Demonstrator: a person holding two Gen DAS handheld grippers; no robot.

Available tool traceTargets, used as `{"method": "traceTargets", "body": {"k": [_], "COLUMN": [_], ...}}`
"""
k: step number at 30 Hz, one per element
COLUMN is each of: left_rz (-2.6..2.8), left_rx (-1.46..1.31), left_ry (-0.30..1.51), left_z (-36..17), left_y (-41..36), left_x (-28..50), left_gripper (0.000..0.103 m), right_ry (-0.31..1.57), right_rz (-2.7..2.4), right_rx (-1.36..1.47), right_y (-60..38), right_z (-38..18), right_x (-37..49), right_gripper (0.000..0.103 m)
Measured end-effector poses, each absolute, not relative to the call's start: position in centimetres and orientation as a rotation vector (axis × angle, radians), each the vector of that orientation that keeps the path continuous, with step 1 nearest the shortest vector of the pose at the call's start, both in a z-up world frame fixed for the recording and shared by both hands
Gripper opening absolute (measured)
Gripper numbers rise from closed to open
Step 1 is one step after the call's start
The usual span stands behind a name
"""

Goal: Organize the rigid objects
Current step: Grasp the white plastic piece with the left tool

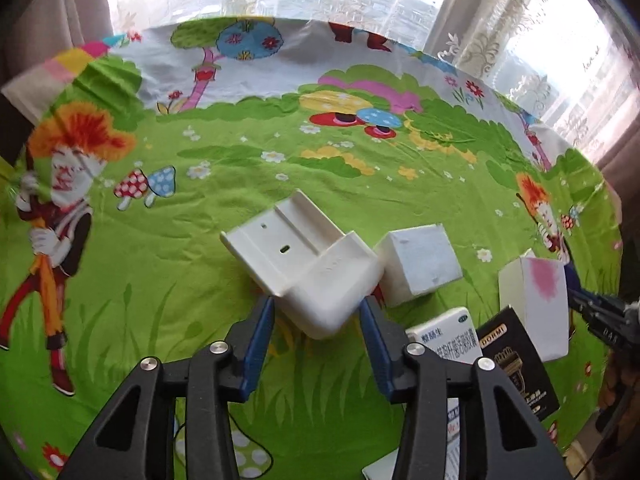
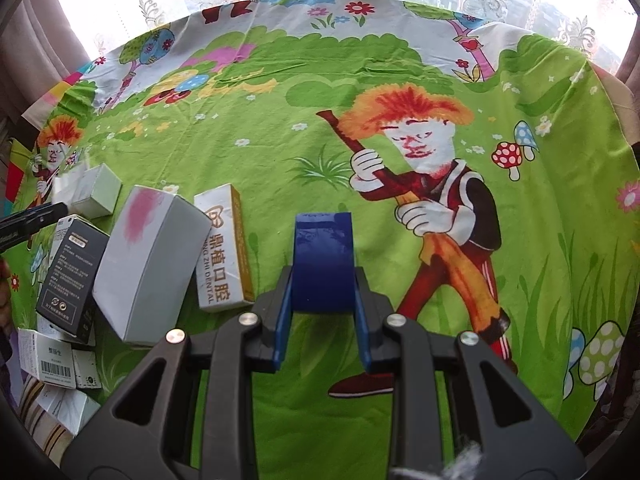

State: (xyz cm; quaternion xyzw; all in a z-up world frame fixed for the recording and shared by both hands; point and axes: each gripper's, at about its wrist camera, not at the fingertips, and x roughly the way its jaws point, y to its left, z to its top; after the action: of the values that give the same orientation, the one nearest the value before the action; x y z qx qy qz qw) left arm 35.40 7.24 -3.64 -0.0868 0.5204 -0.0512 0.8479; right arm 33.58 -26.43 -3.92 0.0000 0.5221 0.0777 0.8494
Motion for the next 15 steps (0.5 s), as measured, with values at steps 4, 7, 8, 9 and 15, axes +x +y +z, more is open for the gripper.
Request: {"method": "traceTargets", "body": {"k": [4,7,8,9,15], "left_rz": [-0.189,-0.184,-0.173,-0.160,-0.080], "left_rx": [-0.520,-0.701,-0.757,-0.763,-0.242], "left_ry": [1.109,1.098,1.104,1.111,1.070], "left_z": [-5.2,-5.8,-6.0,-5.9,-2.2], "left_y": [10.0,11.5,12.0,12.0,8.8], "left_x": [35.7,35.8,35.8,35.8,35.8], "left_gripper": [0.045,0.046,0.046,0.046,0.057], "right_ry": [1.093,1.087,1.086,1.083,1.060], "right_rz": [0.176,0.184,0.186,0.188,0.186], "right_rx": [0.007,0.013,0.016,0.019,0.004], "right_y": [-26.2,-25.9,-25.8,-25.7,-25.5], "right_z": [-3.5,-3.3,-3.2,-3.1,-2.5], "right_x": [33.1,32.9,32.9,32.8,32.2], "right_gripper": [0.031,0.031,0.031,0.031,0.031]}}
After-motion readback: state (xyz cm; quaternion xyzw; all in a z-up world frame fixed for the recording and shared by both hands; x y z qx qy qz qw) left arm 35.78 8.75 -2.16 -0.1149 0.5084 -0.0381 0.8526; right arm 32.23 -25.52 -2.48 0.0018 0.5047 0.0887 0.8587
